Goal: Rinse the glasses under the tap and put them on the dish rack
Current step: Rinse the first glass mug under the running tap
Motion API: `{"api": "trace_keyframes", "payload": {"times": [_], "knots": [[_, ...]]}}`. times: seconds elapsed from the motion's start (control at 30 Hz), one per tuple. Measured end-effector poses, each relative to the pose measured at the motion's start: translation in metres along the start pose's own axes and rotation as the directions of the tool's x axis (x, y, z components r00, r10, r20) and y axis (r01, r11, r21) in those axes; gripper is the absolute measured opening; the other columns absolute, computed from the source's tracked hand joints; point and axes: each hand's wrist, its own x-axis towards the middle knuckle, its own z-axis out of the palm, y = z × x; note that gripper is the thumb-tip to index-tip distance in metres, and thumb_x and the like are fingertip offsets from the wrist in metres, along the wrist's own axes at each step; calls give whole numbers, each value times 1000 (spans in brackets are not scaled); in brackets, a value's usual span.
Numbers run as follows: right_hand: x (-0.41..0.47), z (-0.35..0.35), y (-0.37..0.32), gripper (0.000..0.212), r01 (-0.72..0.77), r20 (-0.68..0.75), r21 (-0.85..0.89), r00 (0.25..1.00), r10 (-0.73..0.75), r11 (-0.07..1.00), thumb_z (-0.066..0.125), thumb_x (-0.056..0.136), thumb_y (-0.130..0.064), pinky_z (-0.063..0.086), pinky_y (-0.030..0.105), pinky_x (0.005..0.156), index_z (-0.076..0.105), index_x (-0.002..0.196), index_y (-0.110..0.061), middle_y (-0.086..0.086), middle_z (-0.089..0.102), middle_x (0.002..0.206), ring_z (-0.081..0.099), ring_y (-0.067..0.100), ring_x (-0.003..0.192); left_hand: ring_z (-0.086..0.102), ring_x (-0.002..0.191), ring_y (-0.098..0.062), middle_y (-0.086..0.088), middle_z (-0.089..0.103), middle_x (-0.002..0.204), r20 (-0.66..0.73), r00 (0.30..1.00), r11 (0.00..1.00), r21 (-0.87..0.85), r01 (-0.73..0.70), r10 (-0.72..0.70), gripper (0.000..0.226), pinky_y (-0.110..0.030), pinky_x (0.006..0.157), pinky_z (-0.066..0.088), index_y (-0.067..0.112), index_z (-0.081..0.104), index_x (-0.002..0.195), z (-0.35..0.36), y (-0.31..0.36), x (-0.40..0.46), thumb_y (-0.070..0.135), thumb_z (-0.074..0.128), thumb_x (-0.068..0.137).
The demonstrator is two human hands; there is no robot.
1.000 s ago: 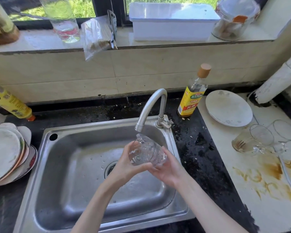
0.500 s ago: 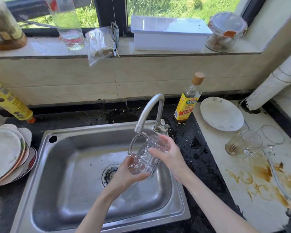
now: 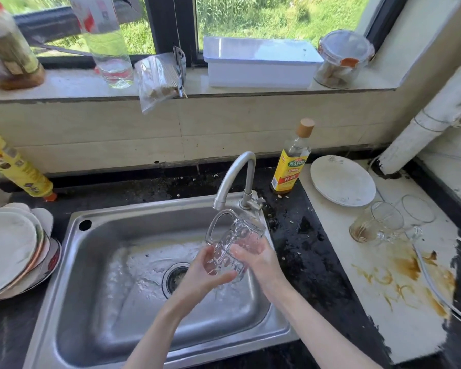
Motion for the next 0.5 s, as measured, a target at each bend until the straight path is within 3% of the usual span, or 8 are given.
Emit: {"api": "trace_keyframes", "payload": {"times": [0.1, 0.23, 0.33, 0.43, 0.5], "knots": [[-5, -3, 5, 52, 38, -19, -104, 999, -40, 994, 80, 70, -29, 43, 35, 101, 52, 114, -25, -8, 63, 112, 58, 7, 107, 42, 119, -1, 11, 41, 134, 65, 998, 990, 140, 16, -25, 81, -25, 103, 33, 29, 33, 126, 3, -2, -4, 47, 80, 62], [-11, -13, 16, 91, 86, -24, -265, 995, -96, 960, 79, 54, -57, 42, 42, 104, 41, 129, -22, -2, 55, 128, 52, 13, 119, 38, 123, -2, 11, 37, 141, 75, 997, 899, 437, -21, -13, 75, -20, 98, 29, 29, 30, 139, 0, -15, -6, 53, 65, 77], [-22, -28, 23, 84, 108, -38, -333, 991, -128, 937, 80, 59, -48, 42, 39, 103, 40, 129, -23, -6, 55, 125, 53, 11, 117, 32, 134, -10, 7, 31, 148, 84, 992, 730, 671, -127, 96, 78, -25, 107, 27, 25, 27, 142, -3, -19, -11, 63, 54, 79], [-40, -48, 25, 75, 146, -76, -358, 980, -184, 922, 80, 58, -38, 46, 37, 99, 42, 122, -29, -10, 58, 117, 56, 6, 110, 20, 141, -18, 4, 26, 152, 171, 966, 530, 811, -249, 194, 107, -36, 115, 20, 27, 24, 144, 2, -13, -13, 93, 15, 61], [-60, -64, 23, 74, 164, -111, -363, 970, -218, 917, 77, 54, -41, 48, 36, 95, 42, 118, -32, -11, 59, 113, 57, 5, 105, 10, 144, -18, 5, 19, 154, 251, 933, 387, 858, -338, 258, 110, -39, 117, 14, 29, 19, 146, 13, -6, -16, 92, -1, 58]]}}
